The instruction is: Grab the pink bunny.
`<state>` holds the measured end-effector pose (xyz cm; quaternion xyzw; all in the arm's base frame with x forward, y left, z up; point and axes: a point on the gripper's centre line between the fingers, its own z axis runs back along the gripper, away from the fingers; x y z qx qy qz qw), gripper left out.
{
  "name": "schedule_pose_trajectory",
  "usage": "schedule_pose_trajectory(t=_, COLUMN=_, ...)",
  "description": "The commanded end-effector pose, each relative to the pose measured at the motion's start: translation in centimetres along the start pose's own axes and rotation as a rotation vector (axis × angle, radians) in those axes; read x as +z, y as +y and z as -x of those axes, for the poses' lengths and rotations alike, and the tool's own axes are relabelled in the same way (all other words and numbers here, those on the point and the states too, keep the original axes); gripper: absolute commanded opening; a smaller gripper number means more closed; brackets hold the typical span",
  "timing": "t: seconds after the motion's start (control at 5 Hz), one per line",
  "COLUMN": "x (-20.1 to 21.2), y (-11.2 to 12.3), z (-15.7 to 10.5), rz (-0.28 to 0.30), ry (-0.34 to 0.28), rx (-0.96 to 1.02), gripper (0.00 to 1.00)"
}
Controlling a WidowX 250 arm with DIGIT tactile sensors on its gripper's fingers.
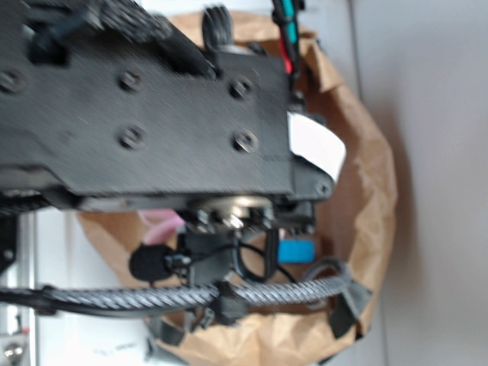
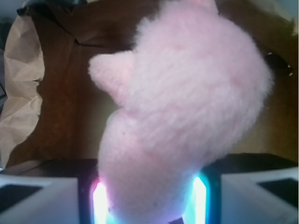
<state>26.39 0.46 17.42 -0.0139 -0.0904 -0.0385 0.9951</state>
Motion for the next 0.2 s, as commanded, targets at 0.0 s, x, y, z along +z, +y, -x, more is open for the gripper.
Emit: schedule_pose_trajectory(t=0.0, x=1.25, y=1.15, z=-0.07, rz=-0.107, ry=-0.110, rx=0.061, gripper=0.00)
